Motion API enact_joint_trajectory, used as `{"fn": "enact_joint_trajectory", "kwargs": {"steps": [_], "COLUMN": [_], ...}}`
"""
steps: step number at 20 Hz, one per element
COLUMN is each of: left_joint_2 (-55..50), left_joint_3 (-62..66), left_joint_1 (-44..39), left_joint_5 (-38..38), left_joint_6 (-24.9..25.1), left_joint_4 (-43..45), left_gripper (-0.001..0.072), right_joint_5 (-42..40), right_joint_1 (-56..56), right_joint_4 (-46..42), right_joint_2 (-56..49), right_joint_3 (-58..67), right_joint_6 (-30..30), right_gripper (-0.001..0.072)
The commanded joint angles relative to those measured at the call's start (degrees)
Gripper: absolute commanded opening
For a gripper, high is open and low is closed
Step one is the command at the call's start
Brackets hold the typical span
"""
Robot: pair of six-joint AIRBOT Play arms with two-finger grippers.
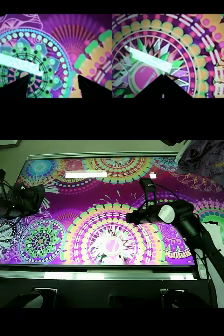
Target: Fold the clothes and pants, and hang the long-sleeved shirts on hangers.
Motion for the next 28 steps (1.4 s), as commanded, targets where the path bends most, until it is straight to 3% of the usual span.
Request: {"fn": "enact_joint_trajectory", "kwargs": {"steps": [1, 5, 6, 13, 14, 15, 19, 22, 26, 28], "left_joint_2": [-11.5, -28.1, -32.0, -49.8, -50.4, -50.4, -46.8, -39.8, -25.5, -17.6], "left_joint_3": [2.0, 7.6, 10.2, 26.9, 27.9, 28.7, 31.1, 29.5, 18.3, 8.9], "left_joint_1": [11.7, 18.8, 19.6, 19.7, 19.7, 19.6, 18.4, 15.5, 4.3, -3.3], "left_joint_5": [14.5, 26.6, 27.9, 26.9, 25.4, 23.3, 10.2, 2.3, -2.8, -3.1], "left_joint_6": [-0.9, -0.8, -0.9, -0.4, -0.4, -0.3, 6.2, 8.9, 8.3, 5.4], "left_joint_4": [2.4, 1.8, 1.8, 1.7, 1.7, 1.0, -6.0, -17.0, -20.4, -21.9], "left_gripper": [0.072, 0.072, 0.072, 0.0695, 0.0416, 0.0013, 0.0011, 0.0009, 0.0009, 0.0009], "right_joint_5": [1.0, 2.1, 2.2, 2.3, 2.3, 2.3, 3.5, 7.2, 16.1, 18.8], "right_joint_1": [0.0, 0.0, 0.0, 0.0, 0.0, 0.0, 0.0, 0.0, 0.0, 0.0], "right_joint_4": [0.1, 0.1, 0.0, 0.0, 0.0, 0.0, -0.1, -0.2, -3.0, -4.5], "right_joint_2": [0.0, 0.0, 0.0, 0.0, 0.0, 0.0, 0.0, 0.0, 0.0, 0.1], "right_joint_3": [0.0, 0.0, 0.0, 0.0, 0.0, 0.0, 0.0, 0.0, 0.0, 0.0], "right_joint_6": [0.0, 0.0, 0.0, 0.0, 0.0, 0.0, 0.2, 0.2, 0.2, -0.1], "right_gripper": [0.0039, 0.0049, 0.0091, 0.0097, 0.0097, 0.0097, 0.0097, 0.0098, 0.0098, 0.0098]}}
